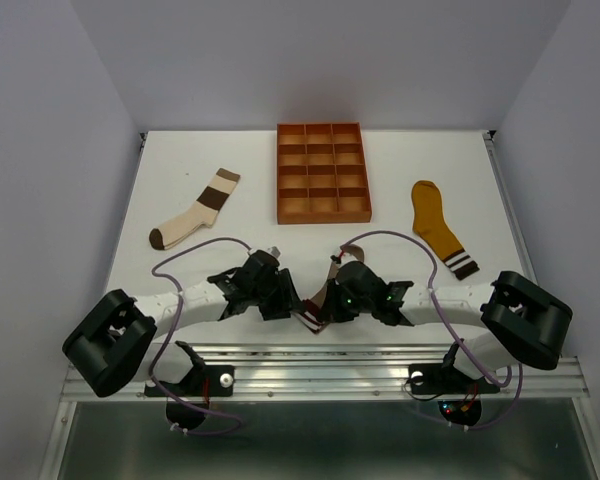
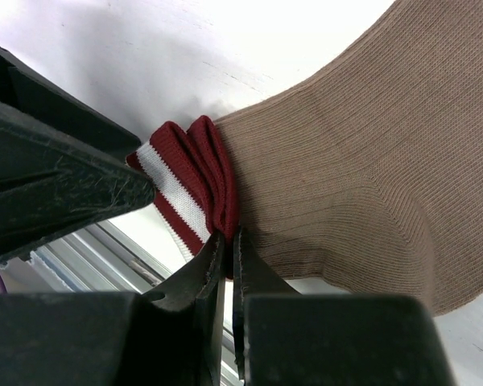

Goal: Roll the socks
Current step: Roll the sock at the center of the board.

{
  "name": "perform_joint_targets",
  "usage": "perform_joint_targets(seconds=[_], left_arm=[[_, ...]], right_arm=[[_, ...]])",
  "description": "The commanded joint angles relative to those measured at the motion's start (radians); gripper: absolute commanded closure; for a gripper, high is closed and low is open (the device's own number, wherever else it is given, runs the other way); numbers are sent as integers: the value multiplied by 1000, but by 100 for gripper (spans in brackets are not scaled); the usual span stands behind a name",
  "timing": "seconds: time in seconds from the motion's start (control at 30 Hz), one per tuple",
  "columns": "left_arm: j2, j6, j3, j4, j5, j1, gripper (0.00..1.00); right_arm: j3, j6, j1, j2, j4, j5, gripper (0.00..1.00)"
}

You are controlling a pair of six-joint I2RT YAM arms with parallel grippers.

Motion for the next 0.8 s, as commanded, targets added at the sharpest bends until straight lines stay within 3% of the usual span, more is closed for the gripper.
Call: perform_joint_targets(seconds=[0.0,0.23,0.3,0.47,0.57,0.6,0.77], left_arm=[[37,-3,11,-16,-27,-11,42],[109,14,36,-8,-16,-40,53],[122,19,43,-14,-14,-41,63],[169,16,69,-55,-30,-45,100],[189,23,106,-97,-43,-46,100],[192,25,128,-133,-46,-48,100],[206,42,215,-337,-77,-48,100]], right_arm=[[-26,-13,-2,-14,-5,9,99],[-29,-24,-2,-17,-3,11,99],[-32,-37,-2,-29,0,8,98],[-46,-83,-2,-62,31,-20,92],[-39,-148,-2,-88,21,-26,84],[-35,-166,-2,-98,15,-25,77],[-18,-322,21,-215,0,-15,62]])
